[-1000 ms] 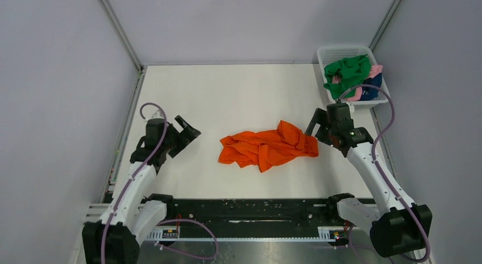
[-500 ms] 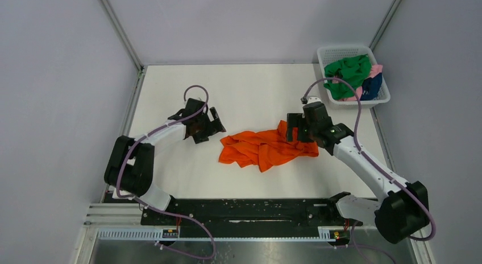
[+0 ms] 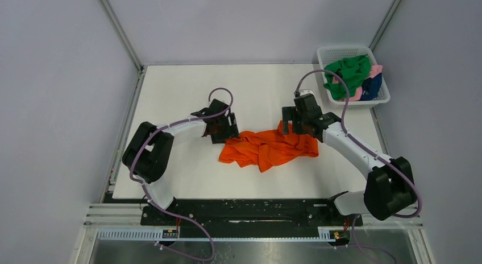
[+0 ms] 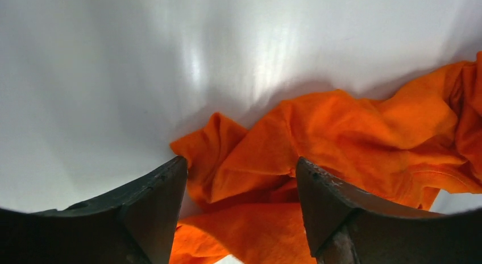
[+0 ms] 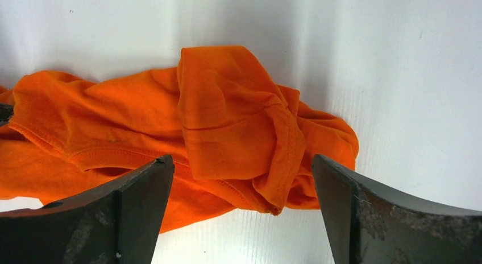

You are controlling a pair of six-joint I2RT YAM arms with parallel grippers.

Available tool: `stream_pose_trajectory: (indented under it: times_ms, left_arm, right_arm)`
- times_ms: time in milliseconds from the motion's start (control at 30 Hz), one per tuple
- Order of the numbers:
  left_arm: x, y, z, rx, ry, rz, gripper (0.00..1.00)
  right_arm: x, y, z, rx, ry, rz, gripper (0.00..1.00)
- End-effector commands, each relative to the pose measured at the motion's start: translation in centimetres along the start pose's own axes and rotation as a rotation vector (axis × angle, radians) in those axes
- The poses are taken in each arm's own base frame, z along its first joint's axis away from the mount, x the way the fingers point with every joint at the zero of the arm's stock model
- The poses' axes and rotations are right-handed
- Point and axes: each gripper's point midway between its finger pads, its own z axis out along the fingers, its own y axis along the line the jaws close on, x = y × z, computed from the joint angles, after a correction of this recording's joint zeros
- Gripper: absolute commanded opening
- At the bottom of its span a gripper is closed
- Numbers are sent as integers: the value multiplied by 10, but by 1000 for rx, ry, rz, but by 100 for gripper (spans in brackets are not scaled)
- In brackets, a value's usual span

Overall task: Fold and stack the t-shirts
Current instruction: Flatten out the tshirt

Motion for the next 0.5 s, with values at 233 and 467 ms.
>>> stream_pose_trajectory:
  times_ms: [233, 467]
  left_arm:
    - [16, -14, 21, -79, 48, 78, 36]
    - [0, -21, 5, -84, -51, 97, 0]
  right_arm:
    - [-20, 5, 15, 19, -27, -40, 99]
    - [-27, 22, 30, -43, -7, -47, 94]
